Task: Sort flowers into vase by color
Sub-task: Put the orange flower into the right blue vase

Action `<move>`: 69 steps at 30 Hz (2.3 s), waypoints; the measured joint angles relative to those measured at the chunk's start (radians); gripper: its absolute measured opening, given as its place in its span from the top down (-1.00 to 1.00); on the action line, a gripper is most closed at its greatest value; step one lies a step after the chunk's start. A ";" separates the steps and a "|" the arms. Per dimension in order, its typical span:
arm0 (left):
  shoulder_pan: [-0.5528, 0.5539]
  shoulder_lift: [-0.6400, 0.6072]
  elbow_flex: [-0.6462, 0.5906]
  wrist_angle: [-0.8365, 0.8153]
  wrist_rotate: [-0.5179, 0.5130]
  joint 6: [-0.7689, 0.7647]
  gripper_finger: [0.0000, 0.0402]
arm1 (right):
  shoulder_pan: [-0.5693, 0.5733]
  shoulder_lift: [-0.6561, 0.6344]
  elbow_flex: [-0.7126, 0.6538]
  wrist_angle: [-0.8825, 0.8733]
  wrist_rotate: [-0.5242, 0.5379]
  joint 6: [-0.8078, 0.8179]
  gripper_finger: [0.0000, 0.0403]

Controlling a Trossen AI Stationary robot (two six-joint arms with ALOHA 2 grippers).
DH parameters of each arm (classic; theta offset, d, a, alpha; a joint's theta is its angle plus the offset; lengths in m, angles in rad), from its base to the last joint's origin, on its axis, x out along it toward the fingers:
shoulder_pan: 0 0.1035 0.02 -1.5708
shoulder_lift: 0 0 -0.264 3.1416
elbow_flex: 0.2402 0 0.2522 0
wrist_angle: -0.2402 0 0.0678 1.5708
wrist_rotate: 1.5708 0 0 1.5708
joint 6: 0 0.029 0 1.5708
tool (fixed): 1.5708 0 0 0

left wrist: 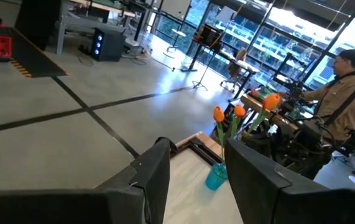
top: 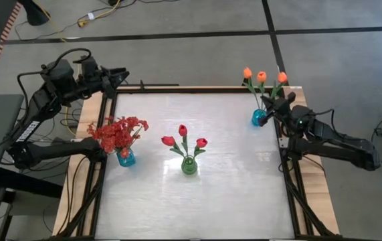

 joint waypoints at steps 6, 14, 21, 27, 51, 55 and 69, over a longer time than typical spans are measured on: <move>0.000 0.000 0.000 -0.006 0.000 -0.005 0.31 | -0.024 0.000 0.000 -0.025 -0.001 0.012 0.92; 0.000 0.000 0.000 -0.007 0.001 -0.004 0.31 | -0.025 -0.005 -0.056 -0.021 -0.006 0.086 0.92; 0.000 0.000 0.000 -0.008 0.002 -0.005 0.31 | -0.026 -0.020 -0.102 0.026 -0.006 0.100 0.92; 0.000 0.000 0.000 -0.013 0.004 -0.010 0.31 | -0.026 -0.031 -0.102 0.011 0.024 0.099 0.91; -0.001 -0.026 0.000 -0.032 0.033 -0.056 0.31 | -0.026 -0.112 -0.101 -0.026 0.057 0.102 0.90; -0.001 -0.026 0.000 -0.037 0.038 -0.056 0.31 | -0.026 -0.151 -0.101 -0.112 0.069 0.156 0.90; 0.000 -0.026 0.000 -0.055 0.060 -0.058 0.31 | -0.026 -0.183 -0.101 -0.274 0.072 0.354 0.84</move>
